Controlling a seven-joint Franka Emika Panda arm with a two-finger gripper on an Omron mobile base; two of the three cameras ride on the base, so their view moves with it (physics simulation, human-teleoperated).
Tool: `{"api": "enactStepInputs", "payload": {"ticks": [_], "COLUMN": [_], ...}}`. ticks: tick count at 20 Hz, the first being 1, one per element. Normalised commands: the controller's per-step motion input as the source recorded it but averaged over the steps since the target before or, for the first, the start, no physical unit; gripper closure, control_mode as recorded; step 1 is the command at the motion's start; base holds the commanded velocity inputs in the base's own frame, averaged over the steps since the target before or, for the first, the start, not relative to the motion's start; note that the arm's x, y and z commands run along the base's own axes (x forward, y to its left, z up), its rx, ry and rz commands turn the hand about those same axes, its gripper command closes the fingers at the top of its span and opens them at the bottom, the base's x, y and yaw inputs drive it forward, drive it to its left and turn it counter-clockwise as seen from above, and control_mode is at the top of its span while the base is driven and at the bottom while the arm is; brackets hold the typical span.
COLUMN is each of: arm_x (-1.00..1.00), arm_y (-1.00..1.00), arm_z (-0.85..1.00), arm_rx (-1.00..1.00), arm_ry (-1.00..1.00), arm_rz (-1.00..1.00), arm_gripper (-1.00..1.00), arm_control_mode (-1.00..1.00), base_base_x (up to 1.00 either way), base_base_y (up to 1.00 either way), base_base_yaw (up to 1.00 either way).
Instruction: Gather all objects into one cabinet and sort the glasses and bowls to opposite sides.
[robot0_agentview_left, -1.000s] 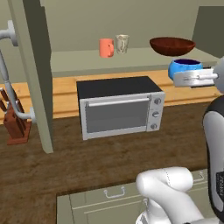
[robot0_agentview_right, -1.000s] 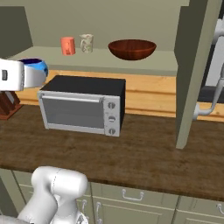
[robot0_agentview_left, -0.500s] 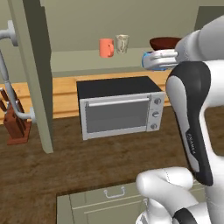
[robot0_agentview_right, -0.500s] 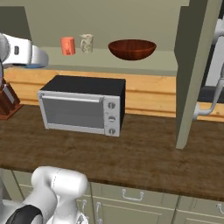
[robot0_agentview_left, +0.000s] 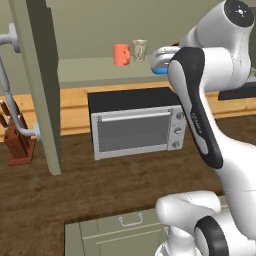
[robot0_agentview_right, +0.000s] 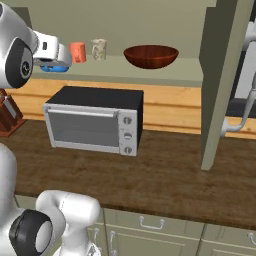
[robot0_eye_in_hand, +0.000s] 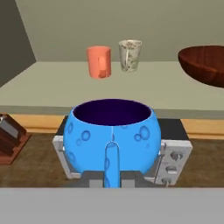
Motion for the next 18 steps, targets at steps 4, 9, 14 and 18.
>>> {"api": "enactStepInputs", "payload": {"ticks": [4,9,14,18], "arm_x": [0.62,0.51,0.45,0.46], "arm_y": [0.05,0.14,0.31,0.09], "arm_z": [-0.41,-0.27,-0.22,-0.06], "arm_rx": [-0.01,-0.02,-0.03,0.00], "arm_ry": [0.00,-0.05,-0.05,-0.01], "arm_rz": [0.00,0.00,0.00,0.00], "arm_gripper": [1.00,1.00,1.00,1.00], "arm_control_mode": [-1.00,-1.00,-1.00,-1.00], "base_base_x": [0.00,0.00,0.00,0.00], "base_base_y": [0.00,0.00,0.00,0.00], "base_base_yaw": [0.00,0.00,0.00,0.00]}}
